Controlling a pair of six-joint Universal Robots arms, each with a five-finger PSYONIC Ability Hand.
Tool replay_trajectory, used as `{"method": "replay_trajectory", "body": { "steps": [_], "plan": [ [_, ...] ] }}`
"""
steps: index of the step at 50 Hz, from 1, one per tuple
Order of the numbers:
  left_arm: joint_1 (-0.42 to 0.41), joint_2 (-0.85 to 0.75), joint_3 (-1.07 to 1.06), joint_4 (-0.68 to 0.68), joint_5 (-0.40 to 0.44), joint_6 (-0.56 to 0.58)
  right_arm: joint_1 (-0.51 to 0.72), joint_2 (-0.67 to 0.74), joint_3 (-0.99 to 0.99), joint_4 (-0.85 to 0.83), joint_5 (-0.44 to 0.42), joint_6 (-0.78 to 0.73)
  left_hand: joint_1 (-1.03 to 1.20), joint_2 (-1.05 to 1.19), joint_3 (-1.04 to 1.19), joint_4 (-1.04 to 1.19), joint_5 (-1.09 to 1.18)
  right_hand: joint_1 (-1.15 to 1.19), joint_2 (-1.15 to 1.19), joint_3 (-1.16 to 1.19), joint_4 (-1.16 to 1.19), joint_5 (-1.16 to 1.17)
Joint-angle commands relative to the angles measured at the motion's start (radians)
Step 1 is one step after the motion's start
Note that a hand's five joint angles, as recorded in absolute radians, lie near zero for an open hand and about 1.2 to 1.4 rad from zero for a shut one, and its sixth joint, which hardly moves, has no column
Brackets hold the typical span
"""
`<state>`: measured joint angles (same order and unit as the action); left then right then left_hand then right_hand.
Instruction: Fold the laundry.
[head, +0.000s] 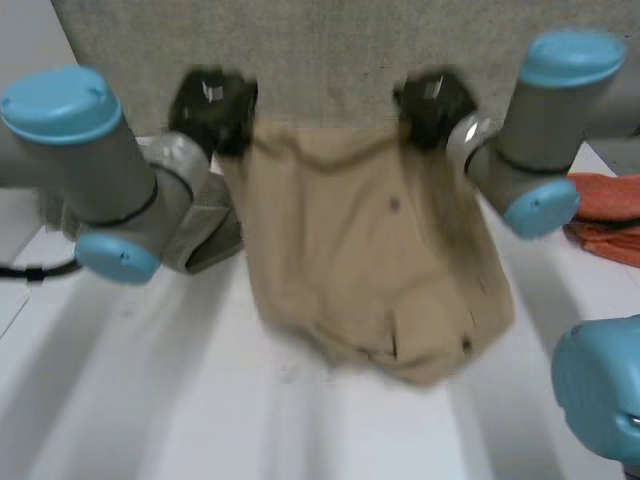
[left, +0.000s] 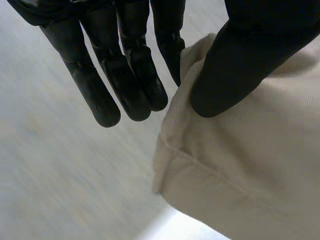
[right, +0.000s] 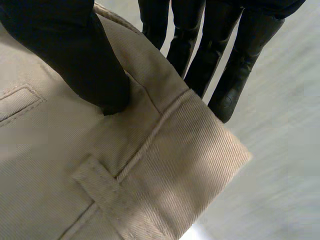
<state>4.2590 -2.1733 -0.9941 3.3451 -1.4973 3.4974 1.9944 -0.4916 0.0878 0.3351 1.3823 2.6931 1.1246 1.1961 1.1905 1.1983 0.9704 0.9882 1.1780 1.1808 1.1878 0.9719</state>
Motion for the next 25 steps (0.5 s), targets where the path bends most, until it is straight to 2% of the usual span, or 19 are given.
{"method": "replay_trajectory", "body": {
  "steps": [1, 6, 11, 16, 20, 25],
  "plan": [
    [-0.034, 0.021, 0.143, 0.230, -0.087, 0.057, 0.003, -0.182, 0.042, -0.263, 0.061, 0.008, 0.272, 0.200, 0.206, 0.198, 0.251, 0.408, 0.218, 0.215, 0.209, 0.250],
    [-0.057, 0.131, 0.072, 0.307, -0.107, 0.057, -0.003, -0.323, 0.192, -0.301, 0.057, 0.014, 0.272, 0.200, 0.206, 0.198, 0.251, 0.408, 0.218, 0.215, 0.209, 0.250],
    [-0.065, 0.231, -0.094, 0.329, -0.109, 0.058, -0.011, -0.433, 0.369, -0.306, 0.037, 0.013, 0.272, 0.200, 0.206, 0.198, 0.251, 0.408, 0.218, 0.215, 0.209, 0.250],
    [-0.086, 0.260, -0.266, 0.313, -0.109, 0.061, -0.012, -0.499, 0.567, -0.298, 0.034, 0.008, 0.272, 0.200, 0.206, 0.198, 0.251, 0.408, 0.218, 0.215, 0.209, 0.250],
    [-0.110, 0.262, -0.424, 0.286, -0.113, 0.074, -0.014, -0.551, 0.798, -0.277, 0.030, -0.010, 0.272, 0.200, 0.206, 0.198, 0.251, 0.408, 0.218, 0.215, 0.209, 0.250],
    [-0.117, 0.221, -0.573, 0.252, -0.116, 0.149, -0.013, -0.604, 1.097, -0.246, 0.018, -0.102, 0.272, 0.200, 0.206, 0.198, 0.251, 0.408, 0.218, 0.215, 0.209, 0.250]
  ]
}}
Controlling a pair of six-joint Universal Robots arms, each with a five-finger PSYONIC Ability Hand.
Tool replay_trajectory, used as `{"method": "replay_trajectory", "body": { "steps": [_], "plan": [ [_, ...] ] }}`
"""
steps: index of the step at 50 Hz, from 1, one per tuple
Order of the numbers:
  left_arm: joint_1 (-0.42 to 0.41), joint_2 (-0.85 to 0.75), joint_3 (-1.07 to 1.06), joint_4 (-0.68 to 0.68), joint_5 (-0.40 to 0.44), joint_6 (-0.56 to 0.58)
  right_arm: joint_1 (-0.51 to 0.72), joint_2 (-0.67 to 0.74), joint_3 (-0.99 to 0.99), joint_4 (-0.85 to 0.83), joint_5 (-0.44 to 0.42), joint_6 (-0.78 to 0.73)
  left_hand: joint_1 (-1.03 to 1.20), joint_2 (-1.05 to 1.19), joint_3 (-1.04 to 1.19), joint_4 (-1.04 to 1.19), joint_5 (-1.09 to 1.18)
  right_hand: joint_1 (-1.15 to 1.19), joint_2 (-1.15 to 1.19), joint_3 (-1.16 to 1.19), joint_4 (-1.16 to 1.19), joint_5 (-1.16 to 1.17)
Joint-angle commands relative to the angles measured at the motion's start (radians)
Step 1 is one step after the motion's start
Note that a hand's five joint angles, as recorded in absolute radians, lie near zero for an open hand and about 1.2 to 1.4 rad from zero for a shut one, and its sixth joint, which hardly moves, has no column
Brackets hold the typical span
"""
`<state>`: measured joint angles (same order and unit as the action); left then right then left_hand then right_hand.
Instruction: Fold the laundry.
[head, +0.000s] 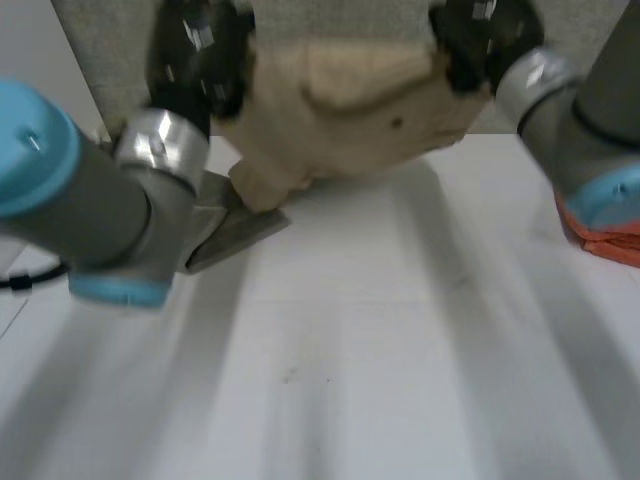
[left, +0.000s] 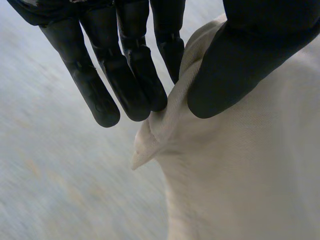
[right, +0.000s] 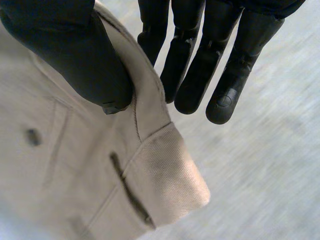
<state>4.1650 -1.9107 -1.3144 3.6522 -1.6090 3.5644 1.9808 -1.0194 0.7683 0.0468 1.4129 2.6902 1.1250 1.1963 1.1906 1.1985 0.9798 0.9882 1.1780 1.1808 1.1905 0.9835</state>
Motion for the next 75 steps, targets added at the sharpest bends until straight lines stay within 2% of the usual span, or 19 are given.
{"method": "replay_trajectory", "body": {
  "steps": [1, 5, 9, 14, 18, 24, 28, 37, 41, 44, 48, 54, 58, 60, 69, 72, 73, 74, 75],
  "plan": [
    [-0.032, -0.063, -0.287, -0.066, -0.005, 0.109, 0.001, -0.076, 0.452, 0.044, -0.012, -0.119, 0.271, 0.200, 0.206, 0.198, 0.242, 0.408, 0.218, 0.215, 0.206, 0.238],
    [-0.094, -0.088, -0.344, -0.098, -0.028, 0.158, -0.002, -0.077, 0.592, 0.051, -0.009, -0.190, 0.271, 0.200, 0.206, 0.198, 0.242, 0.408, 0.218, 0.215, 0.206, 0.238],
    [-0.108, -0.058, -0.390, -0.142, -0.057, 0.160, 0.003, -0.088, 0.690, 0.067, -0.008, -0.230, 0.271, 0.200, 0.206, 0.198, 0.242, 0.408, 0.218, 0.215, 0.206, 0.238],
    [-0.115, 0.013, -0.463, -0.244, -0.069, 0.157, 0.000, -0.168, 0.805, 0.229, -0.015, -0.320, 0.271, 0.200, 0.206, 0.198, 0.242, 0.408, 0.218, 0.215, 0.206, 0.238],
    [-0.125, 0.056, -0.519, -0.345, -0.072, 0.163, -0.007, -0.232, 0.874, 0.338, -0.018, -0.392, 0.271, 0.200, 0.206, 0.198, 0.242, 0.408, 0.218, 0.215, 0.206, 0.238],
    [-0.160, 0.110, -0.583, -0.582, -0.069, 0.160, -0.043, -0.346, 0.976, 0.458, -0.015, -0.481, 0.271, 0.200, 0.206, 0.198, 0.242, 0.408, 0.218, 0.215, 0.206, 0.238],
    [-0.183, 0.125, -0.588, -0.676, -0.060, 0.151, -0.060, -0.393, 1.036, 0.530, -0.020, -0.542, 0.251, 0.180, 0.186, 0.178, 0.222, 0.408, 0.218, 0.215, 0.206, 0.238],
    [-0.180, 0.127, -0.537, -0.580, -0.068, 0.168, -0.115, -0.403, 1.040, 0.527, -0.092, -0.547, 0.271, 0.200, 0.206, 0.198, 0.242, 0.408, 0.218, 0.215, 0.206, 0.238],
    [-0.172, 0.099, -0.461, -0.483, -0.065, 0.169, -0.132, -0.400, 0.976, 0.448, -0.094, -0.524, 0.271, 0.200, 0.206, 0.198, 0.242, 0.408, 0.218, 0.215, 0.206, 0.238],
    [-0.171, -0.002, -0.367, -0.362, -0.066, 0.185, -0.129, -0.374, 0.919, 0.372, -0.088, -0.460, 0.271, 0.200, 0.206, 0.198, 0.242, 0.408, 0.218, 0.215, 0.206, 0.238],
    [-0.164, -0.132, -0.205, -0.242, -0.068, 0.250, -0.123, -0.259, 0.817, 0.260, -0.060, -0.380, 0.271, 0.200, 0.206, 0.198, 0.242, 0.408, 0.218, 0.215, 0.206, 0.238],
    [-0.143, -0.390, 0.093, -0.124, -0.058, 0.397, -0.093, -0.088, 0.639, 0.153, 0.073, -0.375, 0.271, 0.200, 0.206, 0.198, 0.242, 0.408, 0.218, 0.215, 0.206, 0.238],
    [-0.115, -0.546, 0.290, -0.090, -0.057, 0.451, -0.071, 0.047, 0.498, 0.064, 0.155, -0.388, 0.271, 0.200, 0.206, 0.198, 0.242, 0.408, 0.218, 0.215, 0.206, 0.238],
    [-0.111, -0.608, 0.378, -0.080, -0.052, 0.456, -0.071, 0.126, 0.421, 0.013, 0.187, -0.401, 0.271, 0.200, 0.206, 0.198, 0.242, 0.408, 0.218, 0.215, 0.206, 0.238],
    [-0.080, -0.914, 0.792, -0.067, 0.040, 0.450, -0.068, 0.381, 0.168, -0.188, 0.196, -0.469, 0.271, 0.200, 0.206, 0.198, 0.242, 0.408, 0.218, 0.215, 0.206, 0.238],
    [-0.077, -0.970, 0.856, -0.066, 0.064, 0.444, -0.068, 0.461, 0.085, -0.249, 0.215, -0.507, 0.269, 0.197, 0.203, 0.195, 0.239, 0.408, 0.218, 0.215, 0.206, 0.238],
    [-0.077, -0.997, 0.882, -0.061, 0.078, 0.435, -0.068, 0.470, 0.072, -0.252, 0.221, -0.507, 0.097, 0.026, 0.032, 0.024, 0.068, 0.255, 0.065, 0.062, 0.053, 0.085],
    [-0.077, -1.004, 0.886, -0.057, 0.081, 0.430, -0.066, 0.485, 0.051, -0.251, 0.241, -0.507, -0.096, -0.168, -0.162, -0.170, -0.126, -0.682, -0.872, -0.875, -0.885, -0.852],
    [-0.077, -1.007, 0.879, -0.041, 0.080, 0.416, -0.066, 0.487, 0.046, -0.251, 0.250, -0.503, -0.560, -0.632, -0.626, -0.634, -0.590, -0.814, -1.003, -1.006, -1.016, -0.983]
  ]
}}
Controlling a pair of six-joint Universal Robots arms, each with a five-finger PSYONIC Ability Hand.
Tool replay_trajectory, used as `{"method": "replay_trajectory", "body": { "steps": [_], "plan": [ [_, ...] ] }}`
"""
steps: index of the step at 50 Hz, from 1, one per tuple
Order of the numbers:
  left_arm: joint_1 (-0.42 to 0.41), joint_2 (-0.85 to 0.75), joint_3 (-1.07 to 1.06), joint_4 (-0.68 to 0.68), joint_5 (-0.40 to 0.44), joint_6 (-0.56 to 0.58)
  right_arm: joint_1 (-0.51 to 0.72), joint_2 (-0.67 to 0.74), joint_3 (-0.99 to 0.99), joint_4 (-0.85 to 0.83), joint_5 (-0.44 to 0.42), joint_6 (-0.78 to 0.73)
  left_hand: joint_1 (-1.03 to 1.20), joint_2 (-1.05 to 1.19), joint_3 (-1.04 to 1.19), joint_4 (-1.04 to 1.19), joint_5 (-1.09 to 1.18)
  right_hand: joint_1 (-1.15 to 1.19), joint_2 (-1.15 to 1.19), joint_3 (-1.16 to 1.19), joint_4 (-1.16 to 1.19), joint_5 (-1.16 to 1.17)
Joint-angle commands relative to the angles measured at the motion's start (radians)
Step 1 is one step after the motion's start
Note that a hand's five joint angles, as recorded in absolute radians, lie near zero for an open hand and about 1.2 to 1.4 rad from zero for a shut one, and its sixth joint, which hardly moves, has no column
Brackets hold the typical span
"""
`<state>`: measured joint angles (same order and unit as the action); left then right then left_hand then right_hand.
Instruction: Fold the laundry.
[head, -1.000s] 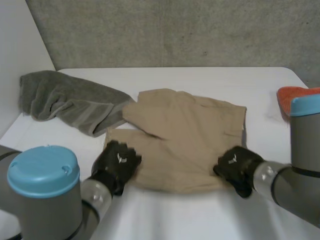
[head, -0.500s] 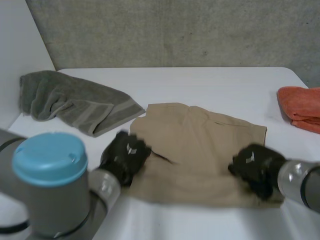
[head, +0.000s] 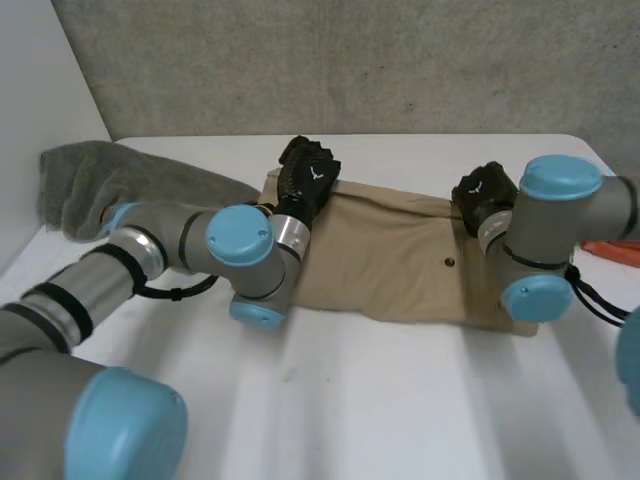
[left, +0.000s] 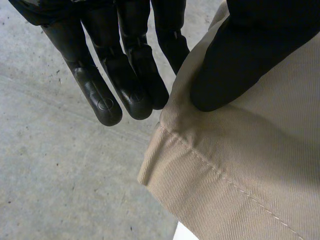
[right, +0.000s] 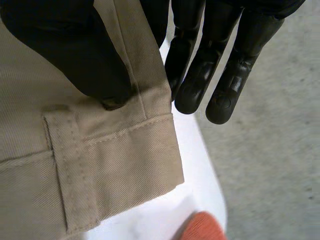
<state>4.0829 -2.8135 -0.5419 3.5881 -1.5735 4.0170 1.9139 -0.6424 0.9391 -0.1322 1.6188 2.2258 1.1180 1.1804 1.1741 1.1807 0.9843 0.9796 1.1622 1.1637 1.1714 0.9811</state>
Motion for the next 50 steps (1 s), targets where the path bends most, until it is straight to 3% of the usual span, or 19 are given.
{"method": "replay_trajectory", "body": {
  "steps": [1, 2, 5, 12, 17, 24, 31, 37, 41, 42, 50],
  "plan": [
    [0.004, -0.103, 0.097, 0.033, 0.046, -0.047, 0.001, 0.110, -0.125, -0.072, 0.055, -0.034, -0.852, -0.914, -0.908, -0.914, -0.892, -0.805, -0.988, -0.989, -0.997, -0.981],
    [0.002, -0.098, 0.080, 0.050, 0.046, -0.061, 0.001, 0.109, -0.122, -0.072, 0.062, -0.025, -0.943, -1.006, -1.000, -1.006, -0.984, -0.805, -0.988, -0.989, -0.997, -0.981],
    [-0.001, -0.048, 0.004, 0.101, 0.038, -0.110, -0.007, 0.069, -0.091, -0.072, 0.079, 0.023, -0.943, -1.006, -1.000, -1.006, -0.984, -0.805, -0.988, -0.989, -0.997, -0.981],
    [-0.004, 0.230, -0.315, 0.162, 0.001, -0.213, -0.016, -0.242, 0.133, -0.072, 0.064, 0.302, -0.943, -1.006, -1.000, -1.006, -0.984, -0.805, -0.988, -0.989, -0.997, -0.981],
    [0.002, 0.411, -0.515, 0.156, -0.003, -0.324, -0.062, -0.410, 0.268, 0.059, -0.018, 0.388, -0.943, -1.006, -1.000, -1.006, -0.984, -0.805, -0.988, -0.989, -0.997, -0.981],
    [-0.001, 0.601, -0.751, 0.046, 0.006, -0.499, -0.125, -0.428, 0.374, 0.353, -0.126, 0.471, -0.943, -1.006, -1.000, -1.006, -0.984, -0.805, -0.988, -0.989, -0.997, -0.981],
    [-0.001, 0.686, -0.855, -0.101, 0.009, -0.598, -0.182, -0.430, 0.515, 0.278, -0.201, 0.538, -0.943, -1.006, -1.000, -1.006, -0.984, -0.805, -0.988, -0.989, -0.997, -0.981],
    [0.002, 0.689, -0.917, -0.115, 0.012, -0.596, -0.191, -0.393, 0.560, 0.175, -0.203, 0.532, -0.943, -1.006, -1.000, -1.006, -0.984, -0.613, -0.796, -0.797, -0.805, -0.789],
    [0.019, 0.687, -0.928, -0.112, 0.013, -0.598, -0.196, -0.327, 0.547, 0.105, -0.195, 0.529, -0.943, -1.006, -1.000, -1.006, -0.984, -0.057, -0.240, -0.241, -0.249, -0.233],
    [0.022, 0.687, -0.929, -0.112, 0.012, -0.598, -0.199, -0.315, 0.547, 0.089, -0.188, 0.523, -0.943, -1.006, -1.000, -1.006, -0.984, 0.412, 0.229, 0.228, 0.220, 0.236],
    [0.027, 0.710, -0.938, -0.121, 0.010, -0.595, -0.265, -0.406, 0.619, 0.075, -0.168, 0.384, -0.943, -1.006, -1.000, -1.006, -0.984, 0.417, 0.234, 0.233, 0.225, 0.241]
  ]
}}
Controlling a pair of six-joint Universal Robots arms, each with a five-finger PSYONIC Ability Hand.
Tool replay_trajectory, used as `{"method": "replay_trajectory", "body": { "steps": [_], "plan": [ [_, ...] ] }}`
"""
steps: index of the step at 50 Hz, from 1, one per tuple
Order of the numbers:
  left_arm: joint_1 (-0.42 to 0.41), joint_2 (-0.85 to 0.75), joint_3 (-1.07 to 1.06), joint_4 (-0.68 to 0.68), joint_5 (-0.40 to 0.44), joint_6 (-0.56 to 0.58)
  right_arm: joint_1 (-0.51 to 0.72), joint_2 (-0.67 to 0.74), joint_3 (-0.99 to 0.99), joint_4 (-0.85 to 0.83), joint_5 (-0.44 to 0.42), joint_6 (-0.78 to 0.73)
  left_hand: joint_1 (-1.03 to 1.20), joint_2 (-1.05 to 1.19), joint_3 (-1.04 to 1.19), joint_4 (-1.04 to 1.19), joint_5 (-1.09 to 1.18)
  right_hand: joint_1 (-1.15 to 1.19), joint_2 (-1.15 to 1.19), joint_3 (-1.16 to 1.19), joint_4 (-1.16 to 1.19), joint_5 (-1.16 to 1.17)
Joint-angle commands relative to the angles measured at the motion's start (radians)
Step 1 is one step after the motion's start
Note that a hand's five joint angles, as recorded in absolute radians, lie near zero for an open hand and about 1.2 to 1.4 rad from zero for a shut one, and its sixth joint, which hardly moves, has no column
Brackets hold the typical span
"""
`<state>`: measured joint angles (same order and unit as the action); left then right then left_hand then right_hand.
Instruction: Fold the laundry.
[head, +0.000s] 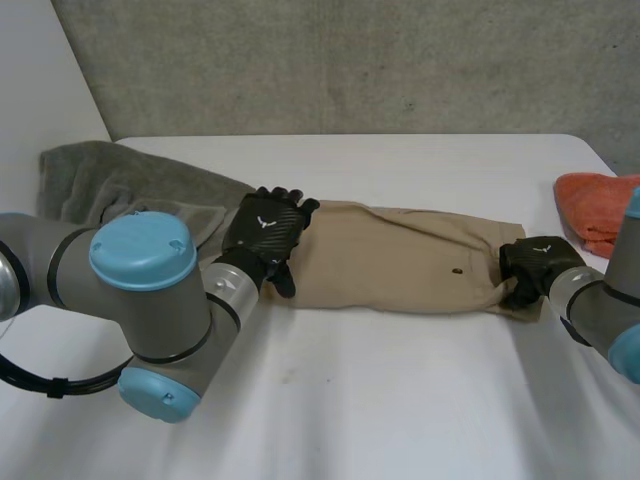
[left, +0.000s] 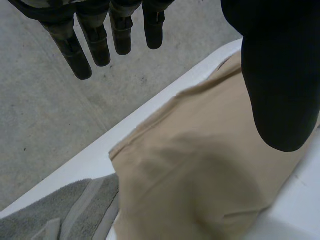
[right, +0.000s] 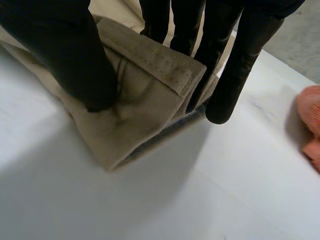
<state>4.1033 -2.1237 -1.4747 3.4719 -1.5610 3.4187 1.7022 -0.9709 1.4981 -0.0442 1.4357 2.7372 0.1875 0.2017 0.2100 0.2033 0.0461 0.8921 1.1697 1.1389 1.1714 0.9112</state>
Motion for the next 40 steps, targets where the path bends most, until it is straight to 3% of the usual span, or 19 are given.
{"method": "replay_trajectory", "body": {
  "steps": [1, 7, 10, 13, 17, 23, 28, 31, 34, 35, 36, 40],
  "plan": [
    [0.008, 0.037, -0.012, -0.005, -0.001, 0.004, -0.064, -0.103, 0.073, -0.010, 0.015, -0.160, -0.013, -0.027, -0.036, -0.029, -0.046, 0.504, 0.227, 0.257, 0.225, 0.311],
    [0.038, 0.099, -0.038, -0.005, 0.002, 0.002, -0.140, -0.179, 0.125, -0.005, 0.046, -0.503, -0.013, -0.027, -0.036, -0.029, -0.046, 0.504, 0.227, 0.257, 0.225, 0.311],
    [0.055, 0.125, -0.050, -0.005, 0.004, 0.001, -0.142, -0.181, 0.110, -0.009, 0.068, -0.600, -0.013, -0.027, -0.036, -0.029, -0.046, 0.504, 0.227, 0.257, 0.225, 0.311],
    [0.063, 0.139, -0.058, -0.005, 0.002, -0.001, -0.112, -0.189, 0.074, -0.016, 0.097, -0.679, -0.013, -0.027, -0.036, -0.029, -0.046, 0.504, 0.227, 0.257, 0.225, 0.311],
    [0.077, 0.151, -0.061, -0.007, -0.001, -0.006, 0.069, -0.198, -0.027, -0.020, 0.078, -0.695, -0.013, -0.027, -0.036, -0.029, -0.046, 0.504, 0.227, 0.257, 0.225, 0.311],
    [0.086, 0.162, -0.064, -0.007, -0.002, -0.007, 0.249, -0.144, -0.110, -0.020, -0.032, -0.711, -0.013, -0.027, -0.036, -0.029, -0.046, 0.504, 0.227, 0.257, 0.225, 0.311],
    [0.088, 0.160, -0.058, -0.002, -0.001, -0.007, 0.445, -0.046, -0.156, -0.013, -0.205, -0.743, -0.013, -0.027, -0.036, -0.029, -0.046, 0.504, 0.227, 0.257, 0.225, 0.311],
    [0.092, 0.159, -0.046, 0.001, -0.004, -0.007, 0.488, -0.002, -0.174, -0.005, -0.245, -0.738, -0.013, -0.027, -0.036, -0.029, -0.046, 0.504, 0.227, 0.257, 0.225, 0.311],
    [0.091, 0.149, -0.026, 0.003, -0.004, -0.006, 0.502, 0.035, -0.176, 0.020, -0.252, -0.732, -0.013, -0.027, -0.036, -0.029, -0.046, 0.008, -0.270, -0.239, -0.271, -0.186],
    [0.089, 0.146, -0.016, 0.003, -0.004, -0.006, 0.502, 0.038, -0.180, 0.038, -0.241, -0.716, -0.013, -0.027, -0.036, -0.029, -0.046, -0.453, -0.731, -0.700, -0.732, -0.647],
    [0.088, 0.134, 0.003, 0.004, -0.004, -0.004, 0.501, 0.037, -0.180, 0.044, -0.235, -0.700, -0.013, -0.027, -0.036, -0.029, -0.046, -0.673, -0.950, -0.920, -0.952, -0.866],
    [0.074, 0.076, 0.077, 0.003, -0.007, -0.004, 0.491, 0.023, -0.193, 0.049, -0.202, -0.512, -0.013, -0.027, -0.036, -0.029, -0.046, -0.718, -0.995, -0.964, -0.997, -0.911]
  ]
}}
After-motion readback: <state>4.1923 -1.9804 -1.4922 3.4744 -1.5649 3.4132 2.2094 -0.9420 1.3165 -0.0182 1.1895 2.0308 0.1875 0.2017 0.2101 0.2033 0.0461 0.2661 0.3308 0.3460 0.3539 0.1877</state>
